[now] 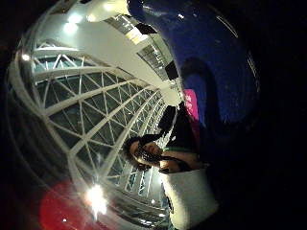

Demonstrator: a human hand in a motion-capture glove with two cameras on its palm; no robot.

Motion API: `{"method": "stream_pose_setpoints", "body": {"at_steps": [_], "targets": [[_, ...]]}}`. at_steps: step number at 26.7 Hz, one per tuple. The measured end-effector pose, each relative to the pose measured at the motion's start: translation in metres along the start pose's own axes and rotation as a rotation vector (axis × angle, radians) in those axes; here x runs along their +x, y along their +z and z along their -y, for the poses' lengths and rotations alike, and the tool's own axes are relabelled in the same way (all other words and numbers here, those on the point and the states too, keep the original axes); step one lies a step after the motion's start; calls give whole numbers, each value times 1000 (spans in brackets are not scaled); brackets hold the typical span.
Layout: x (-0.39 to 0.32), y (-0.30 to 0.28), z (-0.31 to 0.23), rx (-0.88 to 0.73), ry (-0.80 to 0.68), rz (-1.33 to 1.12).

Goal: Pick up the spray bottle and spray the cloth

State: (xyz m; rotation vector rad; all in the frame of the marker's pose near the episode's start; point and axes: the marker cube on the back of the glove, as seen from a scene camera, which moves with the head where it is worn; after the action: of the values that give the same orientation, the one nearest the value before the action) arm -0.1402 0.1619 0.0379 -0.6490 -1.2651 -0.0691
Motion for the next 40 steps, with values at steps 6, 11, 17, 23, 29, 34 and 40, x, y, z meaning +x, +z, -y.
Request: {"method": "stream_pose_setpoints", "body": {"at_steps": [6,11,17,23,29,34,40], "targets": [[-5,2,-2,21,50,-47],[-6,6,-5,17,73,-77],[-5,14,-10,22,107,-88],[-6,14,-14,24,131,-103],[-6,13,-13,45,120,-96],[-7,15,-13,37,120,-107],[-8,18,-12,15,143,-121]]}}
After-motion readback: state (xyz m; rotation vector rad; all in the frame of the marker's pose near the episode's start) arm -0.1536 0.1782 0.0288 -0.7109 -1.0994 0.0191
